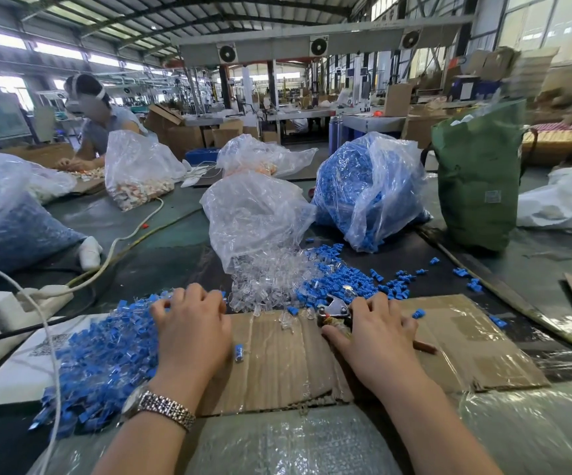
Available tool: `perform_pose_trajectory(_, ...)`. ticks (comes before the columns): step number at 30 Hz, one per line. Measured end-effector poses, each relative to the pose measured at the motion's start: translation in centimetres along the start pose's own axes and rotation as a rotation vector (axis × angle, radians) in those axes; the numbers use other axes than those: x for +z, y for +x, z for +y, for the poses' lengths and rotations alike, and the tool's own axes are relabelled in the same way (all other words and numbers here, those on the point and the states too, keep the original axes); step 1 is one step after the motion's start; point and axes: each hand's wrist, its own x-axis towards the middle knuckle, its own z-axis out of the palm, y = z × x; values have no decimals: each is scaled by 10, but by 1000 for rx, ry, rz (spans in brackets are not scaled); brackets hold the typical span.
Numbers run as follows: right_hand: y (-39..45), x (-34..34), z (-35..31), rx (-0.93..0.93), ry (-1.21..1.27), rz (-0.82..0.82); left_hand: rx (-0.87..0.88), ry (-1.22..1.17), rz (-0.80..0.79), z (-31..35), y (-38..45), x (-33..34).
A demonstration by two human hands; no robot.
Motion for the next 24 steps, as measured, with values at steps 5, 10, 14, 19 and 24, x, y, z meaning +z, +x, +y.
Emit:
perform_pose_trajectory(5,0,-2,-1,6,-17,-17,151,5,-51,14,-6,8)
perform_pose_trajectory(10,0,-2,-3,50,-55,17,120,156,-51,8,-4,4)
perform_pose_trajectory(14,2,-5,-2,174,-99,30,-3,264,-69,0,-2,-4)
perform_pose_trajectory(19,14,-13,-8,90,-101,158,65,91,-6,8,11,-10)
perform_pose_trajectory(24,41,-21,-25,-14,-206,-46,166,-184,-274,48,33,-7)
